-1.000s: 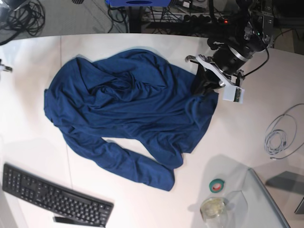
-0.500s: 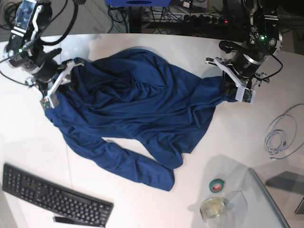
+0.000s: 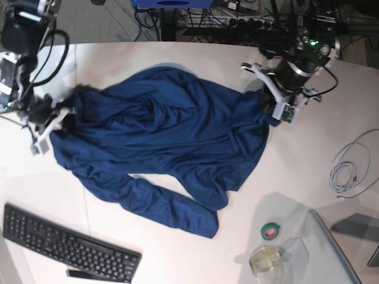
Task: Layout the t-shirt on the table in an organized manner, then fold the t-shirt properly
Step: 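Grasp the shirt edges with both grippers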
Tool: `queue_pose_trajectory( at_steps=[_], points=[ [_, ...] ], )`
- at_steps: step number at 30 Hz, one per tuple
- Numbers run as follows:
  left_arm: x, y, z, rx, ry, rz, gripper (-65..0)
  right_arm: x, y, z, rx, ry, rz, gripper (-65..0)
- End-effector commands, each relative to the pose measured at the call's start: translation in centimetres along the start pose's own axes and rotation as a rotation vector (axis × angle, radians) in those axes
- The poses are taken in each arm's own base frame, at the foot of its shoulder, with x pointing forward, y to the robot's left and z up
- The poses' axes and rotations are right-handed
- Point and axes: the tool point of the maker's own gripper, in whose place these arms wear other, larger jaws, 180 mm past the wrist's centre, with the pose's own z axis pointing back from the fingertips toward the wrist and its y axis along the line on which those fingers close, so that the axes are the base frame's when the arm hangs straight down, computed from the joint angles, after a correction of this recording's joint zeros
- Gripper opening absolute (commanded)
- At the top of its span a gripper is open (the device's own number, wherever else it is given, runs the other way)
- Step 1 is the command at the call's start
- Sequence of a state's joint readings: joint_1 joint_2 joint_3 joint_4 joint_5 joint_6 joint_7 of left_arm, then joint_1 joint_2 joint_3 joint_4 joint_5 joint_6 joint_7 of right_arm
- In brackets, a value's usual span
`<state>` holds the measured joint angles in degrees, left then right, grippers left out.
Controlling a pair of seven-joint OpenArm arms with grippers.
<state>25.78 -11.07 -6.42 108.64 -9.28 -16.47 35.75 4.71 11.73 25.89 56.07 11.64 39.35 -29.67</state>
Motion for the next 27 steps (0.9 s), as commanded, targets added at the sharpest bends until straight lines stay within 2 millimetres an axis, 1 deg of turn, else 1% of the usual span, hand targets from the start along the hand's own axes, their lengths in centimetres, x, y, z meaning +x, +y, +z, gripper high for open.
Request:
queue_pose_trajectory(
  at_steps=[1,2,4,6,7,8,9,10,11,13,16,17,19,20,23,25,27],
  points=[
    [1.1,-0.2,0.1,-0.002,-0.041,0.000,-65.0,2.4,-2.3,0.8,-0.049,-0.048,0.006,-50.0],
    [1.2,-0.7,0.0,-0.013,-0.044,0.003,-65.0,3.4,-3.6,1.1,-0.069,-0.062,-0.002,-49.8],
    [1.6,-1.4,-0.2,-0.030,-0.054,0.005,-65.0,5.6,-5.2,1.9,-0.097,-0.095,0.006,-49.5],
    [1.7,-1.7,-0.3,-0.036,-0.057,0.008,-65.0,7.4,-6.1,2.9,-0.121,-0.124,0.038,-49.5],
    [1.7,-1.7,-0.3,-0.036,-0.057,0.008,-65.0,8.6,-6.0,3.6,-0.132,-0.150,0.072,-49.4],
    [1.7,-1.7,-0.3,-0.036,-0.057,0.008,-65.0,9.2,-5.7,4.6,-0.147,-0.160,0.115,-49.2],
    [1.6,-1.6,-0.2,-0.034,-0.053,0.008,-65.0,8.7,-5.2,5.4,-0.163,-0.138,0.161,-47.9],
    [1.4,-1.3,-0.2,-0.027,-0.050,0.009,-65.0,8.4,-4.1,6.1,-0.170,-0.124,0.201,-45.5],
    [1.3,-1.2,-0.1,-0.024,-0.047,0.009,-65.0,7.9,-2.4,6.4,-0.165,-0.113,0.230,-42.5],
    [1.2,-1.0,-0.1,-0.021,-0.044,-0.001,-65.0,6.7,1.6,6.7,-0.138,-0.101,0.276,-32.1],
    [1.2,-1.1,-0.1,-0.024,-0.044,-0.003,-65.0,3.5,7.7,6.3,-0.042,-0.063,0.373,-16.5],
    [1.2,-1.0,-0.1,-0.022,-0.044,-0.003,-65.0,2.6,9.7,6.0,-0.001,-0.047,0.407,-14.3],
    [1.3,-0.9,-0.1,-0.022,-0.045,-0.005,-65.0,1.1,12.8,4.9,0.078,-0.009,0.463,-14.3],
    [1.3,-0.9,-0.1,-0.022,-0.045,-0.005,-65.0,0.4,13.4,4.3,0.101,0.014,0.466,-14.3],
    [1.4,-0.9,-0.1,-0.021,-0.046,-0.005,-65.0,0.4,13.6,3.0,0.123,0.018,0.447,-14.4],
    [1.2,-1.0,0.0,-0.022,-0.043,-0.004,-65.0,0.1,13.6,2.6,0.133,0.022,0.436,-14.4],
    [1.2,-0.9,0.0,-0.020,-0.042,-0.005,-65.0,0.4,13.4,2.2,0.132,0.025,0.431,-14.4]
  ],
)
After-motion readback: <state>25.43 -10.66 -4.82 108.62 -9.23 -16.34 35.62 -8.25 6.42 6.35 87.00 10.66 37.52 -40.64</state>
